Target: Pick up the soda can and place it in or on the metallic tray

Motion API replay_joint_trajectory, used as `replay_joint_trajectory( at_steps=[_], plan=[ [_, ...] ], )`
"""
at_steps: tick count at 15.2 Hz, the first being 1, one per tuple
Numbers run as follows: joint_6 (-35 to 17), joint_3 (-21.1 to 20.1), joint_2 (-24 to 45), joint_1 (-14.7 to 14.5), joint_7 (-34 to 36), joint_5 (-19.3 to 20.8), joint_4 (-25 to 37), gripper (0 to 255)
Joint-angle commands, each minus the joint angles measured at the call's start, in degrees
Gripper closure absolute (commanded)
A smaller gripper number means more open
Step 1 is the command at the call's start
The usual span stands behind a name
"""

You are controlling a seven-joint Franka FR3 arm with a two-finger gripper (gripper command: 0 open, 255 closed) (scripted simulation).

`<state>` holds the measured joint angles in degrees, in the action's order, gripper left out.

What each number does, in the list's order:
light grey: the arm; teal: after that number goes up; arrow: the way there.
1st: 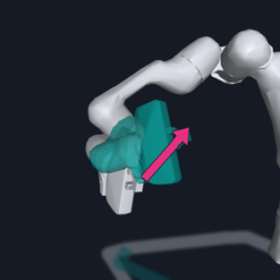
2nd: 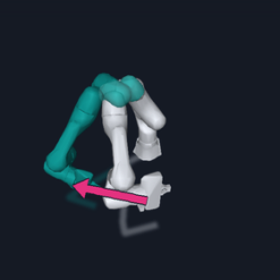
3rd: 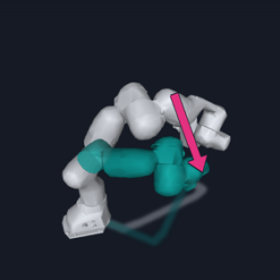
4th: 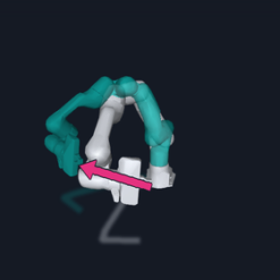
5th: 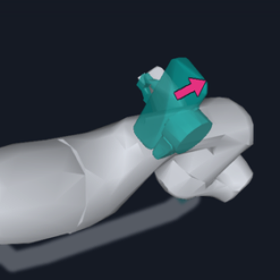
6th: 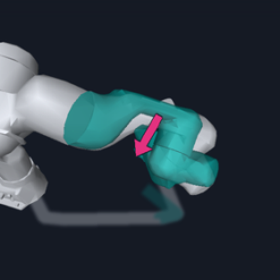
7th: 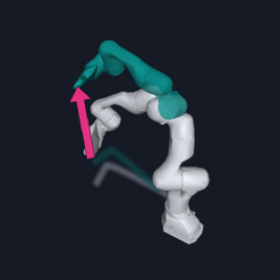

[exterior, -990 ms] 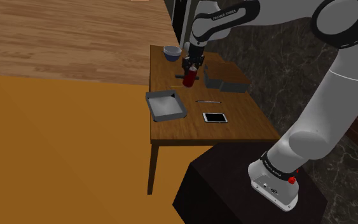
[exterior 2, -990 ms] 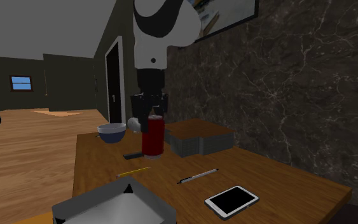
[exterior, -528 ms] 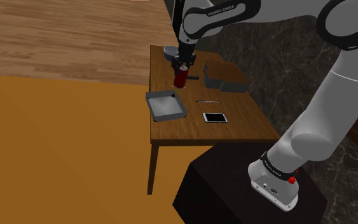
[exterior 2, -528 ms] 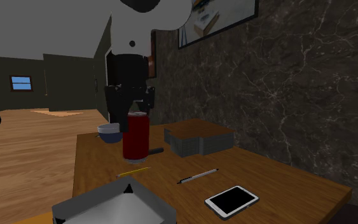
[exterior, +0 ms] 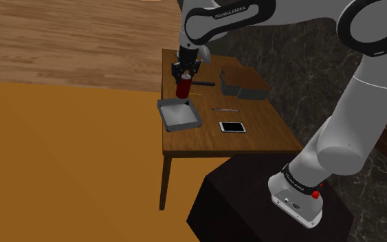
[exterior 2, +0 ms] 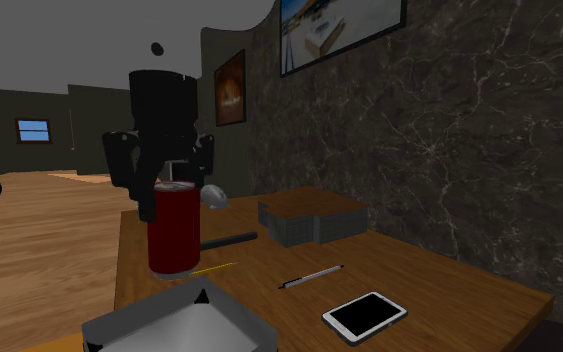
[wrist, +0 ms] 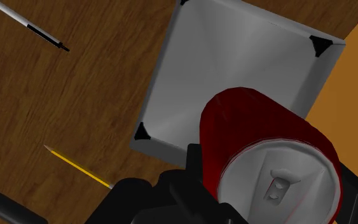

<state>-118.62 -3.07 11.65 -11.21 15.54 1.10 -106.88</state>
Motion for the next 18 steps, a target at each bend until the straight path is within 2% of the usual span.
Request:
replay_joint_trajectory(
  at_steps=[1,15,18],
  plan=[
    [-1.21,-0.01,0.62,-0.05,0.14,0.06,-0.56,255],
    [-10.68,0.12,5.6,-0.14,0.47,0.48,-5.06,255],
    [-10.98,0.13,5.79,-0.14,0.48,0.5,-5.17,255]
  ],
)
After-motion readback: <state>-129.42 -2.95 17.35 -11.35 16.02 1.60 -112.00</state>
